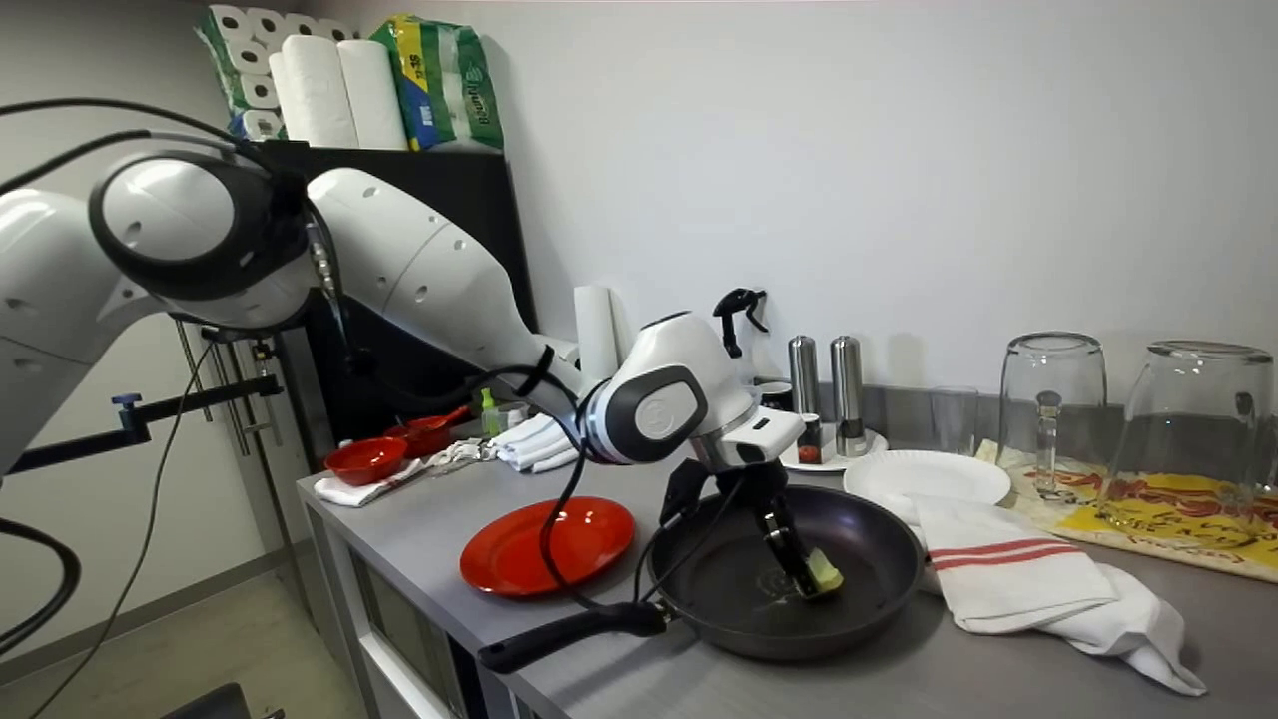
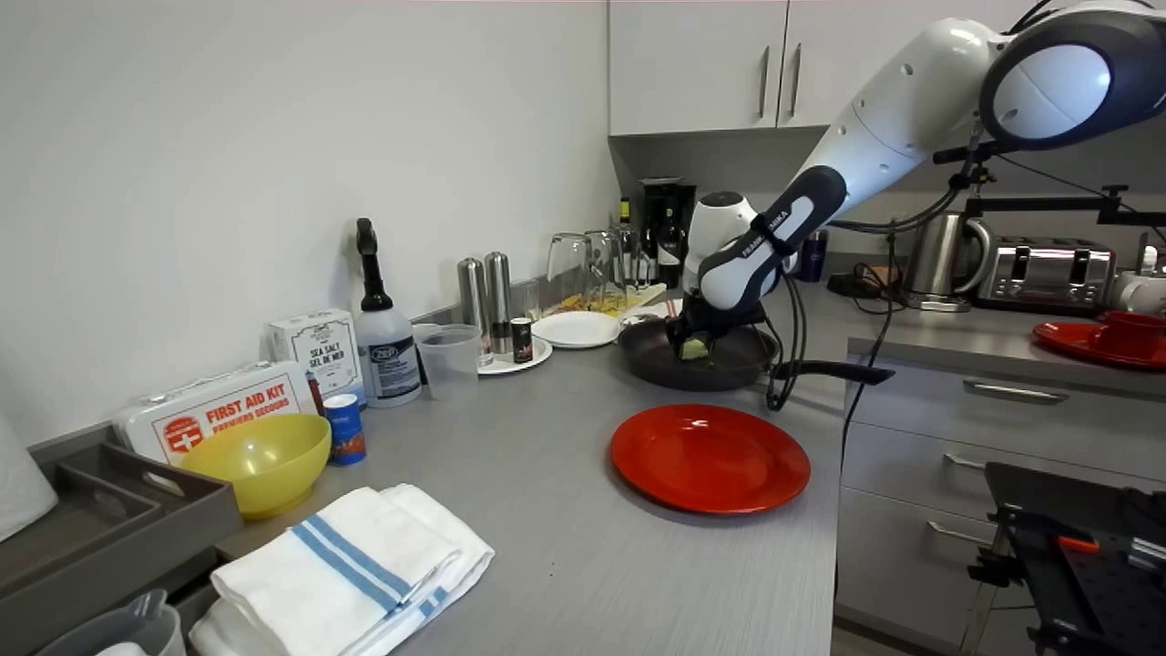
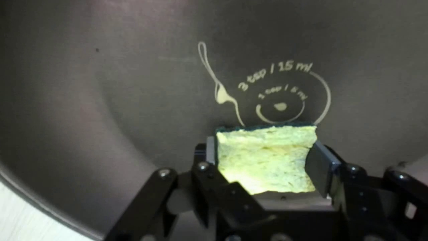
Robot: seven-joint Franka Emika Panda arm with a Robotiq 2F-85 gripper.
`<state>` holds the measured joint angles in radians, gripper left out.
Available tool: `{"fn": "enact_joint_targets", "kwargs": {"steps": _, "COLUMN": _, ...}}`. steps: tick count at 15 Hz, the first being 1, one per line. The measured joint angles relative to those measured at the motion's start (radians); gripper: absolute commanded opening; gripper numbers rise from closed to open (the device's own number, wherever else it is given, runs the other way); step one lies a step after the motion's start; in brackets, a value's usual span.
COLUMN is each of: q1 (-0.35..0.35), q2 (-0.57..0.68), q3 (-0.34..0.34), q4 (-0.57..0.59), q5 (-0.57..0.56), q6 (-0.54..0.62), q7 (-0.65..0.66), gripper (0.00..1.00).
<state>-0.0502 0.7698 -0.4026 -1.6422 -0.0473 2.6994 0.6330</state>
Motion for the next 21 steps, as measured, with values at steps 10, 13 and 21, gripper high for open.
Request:
{"fn": "enact_joint_targets", "kwargs": {"steps": 10, "q1": 0.065, "q2": 0.061, "q3": -0.095, "q4": 0.025, "q5": 0.013, "q6": 0.053, "q7": 0.139, "gripper": 0.39}}
{"fn": "enact_joint_targets", "kwargs": {"steps": 13, "q1": -0.002, "q2": 0.008, "q3": 0.026, "q4": 0.022, "q5": 0.048, "q6": -0.007, "q7": 0.069, "gripper": 0.39}}
{"fn": "enact_joint_targets", "kwargs": {"steps": 21, "q1": -0.157, "q2": -0.070, "q3": 0.261, "q4": 0.024, "q5": 0.215, "q6": -0.201, "q7": -0.231, "gripper": 0.39}}
